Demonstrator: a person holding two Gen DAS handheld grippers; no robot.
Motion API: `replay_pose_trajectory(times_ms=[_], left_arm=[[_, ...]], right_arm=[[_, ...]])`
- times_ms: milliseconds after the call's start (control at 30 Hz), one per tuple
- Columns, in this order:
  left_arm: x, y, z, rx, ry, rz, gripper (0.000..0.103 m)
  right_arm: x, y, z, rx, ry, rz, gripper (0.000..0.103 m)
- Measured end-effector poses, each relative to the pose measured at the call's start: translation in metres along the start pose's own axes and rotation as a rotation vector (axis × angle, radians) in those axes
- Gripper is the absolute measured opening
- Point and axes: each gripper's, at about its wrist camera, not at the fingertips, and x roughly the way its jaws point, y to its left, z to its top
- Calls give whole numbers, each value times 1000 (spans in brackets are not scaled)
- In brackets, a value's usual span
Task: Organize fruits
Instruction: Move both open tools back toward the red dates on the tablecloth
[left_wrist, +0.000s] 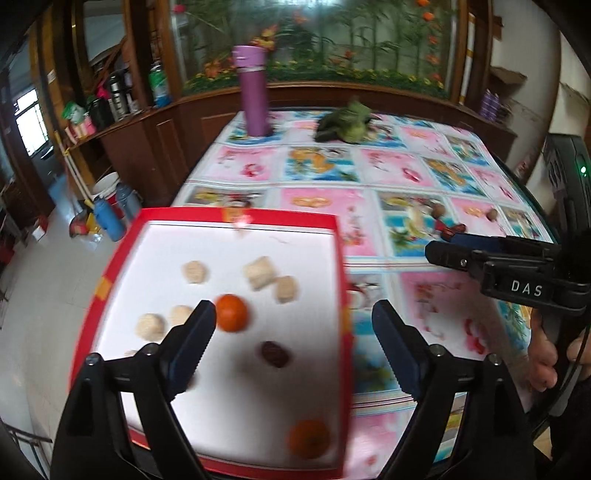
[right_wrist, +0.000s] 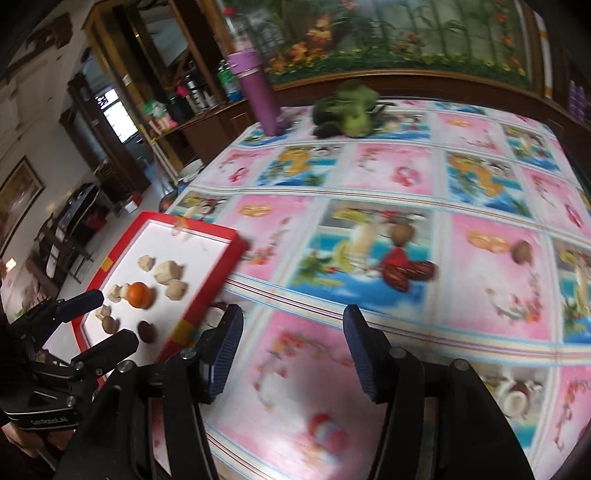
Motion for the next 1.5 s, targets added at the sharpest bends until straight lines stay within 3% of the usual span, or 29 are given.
replay_pose_trajectory(times_ms=[333, 733, 933, 1233, 1500], left_arm=[[10, -57, 4, 37, 30, -33, 87], [26, -90, 16, 73, 57, -29, 88], [36, -94, 21, 85, 77, -22, 88], [45, -90, 22, 75, 98, -24, 88], [44, -83, 20, 58, 96, -42, 88]], right_arm=[[-22, -47, -14, 58, -19, -55, 57], [-25, -78, -8, 67, -32, -71, 57], [-4, -88, 9, 36, -33, -98, 57], [31, -93, 27, -11, -15, -212, 57], [53, -89, 44, 9, 3, -224, 57]])
